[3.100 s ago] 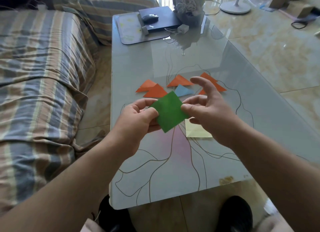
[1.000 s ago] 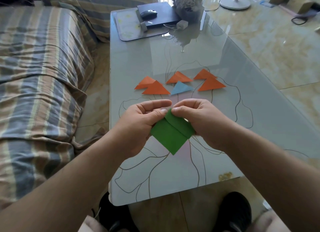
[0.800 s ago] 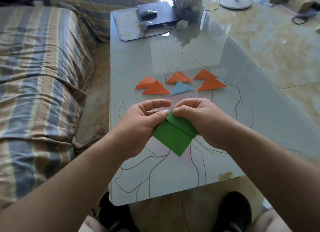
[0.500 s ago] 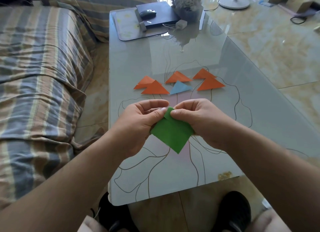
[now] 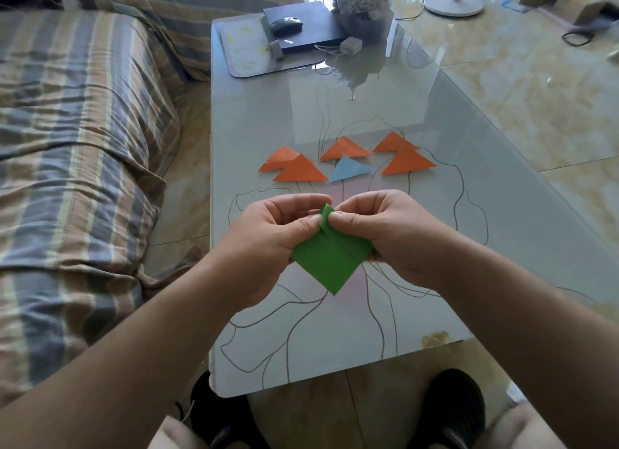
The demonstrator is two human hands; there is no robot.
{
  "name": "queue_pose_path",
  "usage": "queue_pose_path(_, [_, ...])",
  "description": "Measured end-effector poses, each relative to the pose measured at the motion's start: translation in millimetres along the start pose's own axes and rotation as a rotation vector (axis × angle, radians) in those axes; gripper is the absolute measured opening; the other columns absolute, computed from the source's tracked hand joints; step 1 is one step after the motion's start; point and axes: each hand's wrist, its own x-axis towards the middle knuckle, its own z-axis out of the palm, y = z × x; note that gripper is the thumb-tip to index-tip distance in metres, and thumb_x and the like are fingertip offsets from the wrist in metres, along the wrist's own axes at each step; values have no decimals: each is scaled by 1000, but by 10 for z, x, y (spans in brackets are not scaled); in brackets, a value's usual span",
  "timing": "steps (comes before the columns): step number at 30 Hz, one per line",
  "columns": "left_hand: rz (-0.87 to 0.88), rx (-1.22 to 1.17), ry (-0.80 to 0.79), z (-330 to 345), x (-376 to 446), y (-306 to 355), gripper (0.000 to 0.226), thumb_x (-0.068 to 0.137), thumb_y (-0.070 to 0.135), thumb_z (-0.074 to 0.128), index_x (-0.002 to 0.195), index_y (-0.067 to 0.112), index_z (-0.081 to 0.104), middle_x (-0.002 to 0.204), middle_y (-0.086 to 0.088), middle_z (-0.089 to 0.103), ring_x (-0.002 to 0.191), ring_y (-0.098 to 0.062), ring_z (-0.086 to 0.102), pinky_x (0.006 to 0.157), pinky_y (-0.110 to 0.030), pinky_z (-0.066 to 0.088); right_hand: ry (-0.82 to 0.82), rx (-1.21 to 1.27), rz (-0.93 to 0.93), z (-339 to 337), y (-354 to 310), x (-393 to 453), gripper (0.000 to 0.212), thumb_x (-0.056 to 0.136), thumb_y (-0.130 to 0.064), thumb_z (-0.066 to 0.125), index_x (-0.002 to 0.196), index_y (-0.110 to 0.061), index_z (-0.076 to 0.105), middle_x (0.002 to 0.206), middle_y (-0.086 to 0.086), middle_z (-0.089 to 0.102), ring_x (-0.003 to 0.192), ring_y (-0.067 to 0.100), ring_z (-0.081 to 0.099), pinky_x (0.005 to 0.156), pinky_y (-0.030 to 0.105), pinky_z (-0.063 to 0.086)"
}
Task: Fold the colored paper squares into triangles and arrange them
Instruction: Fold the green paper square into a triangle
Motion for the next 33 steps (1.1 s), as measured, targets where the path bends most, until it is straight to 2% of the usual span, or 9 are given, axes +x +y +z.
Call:
queue_pose_path(4, [-4,-39,-25,-5,3,-17,33,80,19,70,111,10,75,112,-15,77,109,-30,73,94,-37,60,-9,-3,3,-9,1,-4,13,91,-24,77,95,-12,78,92,9,77,87,20,74,72,34,57])
queue_pose_path(7, [4,-61,-54,-13,-5,-19,33,81,18,68,112,8,75,113,-15,77,109,-29,73,91,-33,61,10,3,-10,4,4,-10,14,94,-28,75,92,-14,78,89,8,75,85,21,71,73,36,55])
queue_pose_path(12, [33,-35,-52,-5,-5,-34,34,81,18,68,113,9,75,115,-15,77,113,-31,71,95,-37,59,40,-28,-55,29,11,-20,16,96,-29,73,86,-17,78,84,8,73,79,22,67,70,37,52])
queue_pose_path(16, [38,-27,-34,-2,-1,-57,34,81,19,69,114,10,76,116,-15,76,116,-33,70,100,-43,56,61,-36,-82,56,33,-26,16,97,-27,72,87,-15,74,78,4,70,74,17,65,62,29,53])
queue_pose_path(18, [31,-24,-36,3,-6,-61,35,81,20,69,114,10,75,116,-15,76,116,-32,70,99,-43,56,99,-46,-104,76,63,-14,17,95,-27,74,83,-15,74,75,4,68,71,17,64,60,31,51])
queue_pose_path(23, [36,-1,-1,24,-6,-67,39,78,22,73,115,10,75,114,-15,76,113,-32,71,100,-45,56,126,-43,-141,77,106,2,17,93,-26,77,87,-11,76,84,14,73,77,23,67,71,42,55])
queue_pose_path(26, [36,-9,22,32,0,-62,33,83,14,73,116,11,73,109,-21,74,103,-31,73,98,-43,59,89,-16,-124,66,89,-9,6,96,-13,72,98,-10,76,102,21,76,97,33,74,88,51,59])
queue_pose_path(30, [54,36,21,7,-2,-48,27,92,2,68,117,13,72,93,-10,70,91,-24,71,94,-41,59,70,43,-132,79,89,-2,10,95,-6,71,101,-12,77,107,19,77,107,36,73,95,46,60])
queue_pose_path(33, [77,36,-14,13,-20,-36,27,94,2,66,118,15,71,86,-5,72,88,-23,73,90,-41,60,56,9,-184,60,81,-9,11,94,-4,73,101,-13,74,94,14,75,89,29,73,83,37,61])
